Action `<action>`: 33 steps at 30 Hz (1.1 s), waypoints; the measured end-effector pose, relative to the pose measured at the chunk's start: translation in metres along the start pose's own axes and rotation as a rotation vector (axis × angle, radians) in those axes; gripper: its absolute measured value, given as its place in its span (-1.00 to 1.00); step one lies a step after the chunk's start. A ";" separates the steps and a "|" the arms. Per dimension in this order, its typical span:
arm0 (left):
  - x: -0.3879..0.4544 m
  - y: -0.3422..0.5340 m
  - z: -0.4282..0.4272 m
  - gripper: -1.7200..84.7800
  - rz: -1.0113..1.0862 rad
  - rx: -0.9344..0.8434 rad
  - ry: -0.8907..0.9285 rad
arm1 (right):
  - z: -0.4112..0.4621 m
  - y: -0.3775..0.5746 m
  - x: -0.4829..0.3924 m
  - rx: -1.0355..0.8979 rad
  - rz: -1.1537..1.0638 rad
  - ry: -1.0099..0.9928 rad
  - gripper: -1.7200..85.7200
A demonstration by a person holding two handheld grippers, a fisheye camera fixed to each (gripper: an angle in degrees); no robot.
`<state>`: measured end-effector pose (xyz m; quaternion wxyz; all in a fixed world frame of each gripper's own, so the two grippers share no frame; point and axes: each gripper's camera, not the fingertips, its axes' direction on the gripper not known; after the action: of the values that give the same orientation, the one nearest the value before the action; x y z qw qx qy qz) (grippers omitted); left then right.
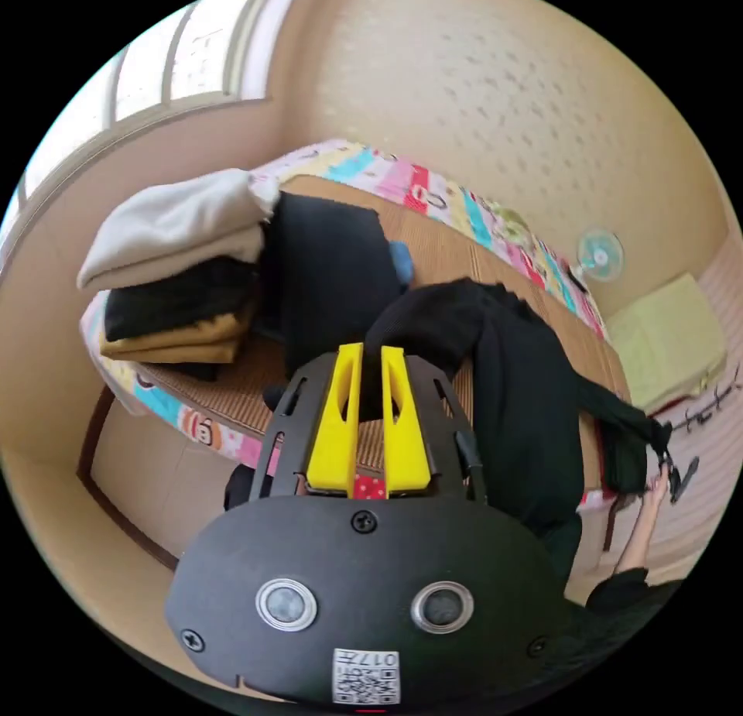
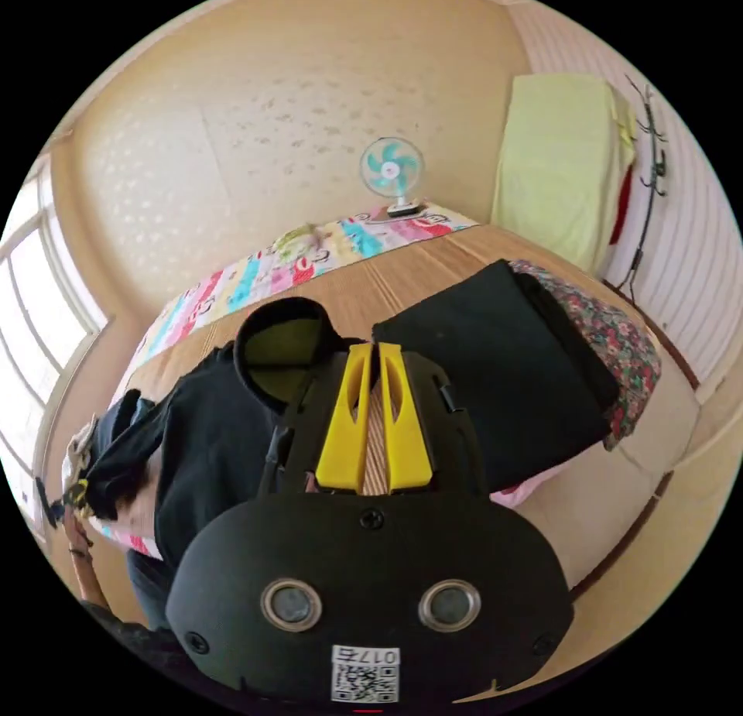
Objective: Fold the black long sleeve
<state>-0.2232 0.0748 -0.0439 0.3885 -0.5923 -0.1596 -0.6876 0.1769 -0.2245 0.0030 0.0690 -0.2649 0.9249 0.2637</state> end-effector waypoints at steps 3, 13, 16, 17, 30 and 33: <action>0.007 0.015 -0.018 -0.71 0.009 0.080 0.016 | -0.046 0.019 0.012 0.214 0.061 -0.087 -0.78; 0.191 0.122 0.121 -0.83 0.820 -0.364 0.284 | 0.108 0.148 -0.168 -0.507 -0.475 -0.256 -0.80; 0.176 0.153 0.123 -0.87 0.783 -0.341 0.214 | 0.128 0.193 -0.171 -0.586 -0.528 -0.232 -0.81; 0.168 0.164 0.115 -0.88 0.795 -0.352 0.180 | 0.117 0.205 -0.169 -0.563 -0.596 -0.214 -0.83; -0.152 0.140 -0.009 -0.70 -0.298 0.069 0.455 | 0.068 0.224 -0.136 -0.640 -0.609 -0.264 -0.92; -0.233 0.139 0.026 -0.62 -0.651 0.082 0.631 | 0.081 0.213 -0.152 -0.606 -0.615 -0.352 -0.94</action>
<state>-0.1060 0.0831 -0.2892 0.2047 -0.2568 -0.2382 -0.9140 0.1928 0.0403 0.0712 0.2193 -0.4863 0.6591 0.5301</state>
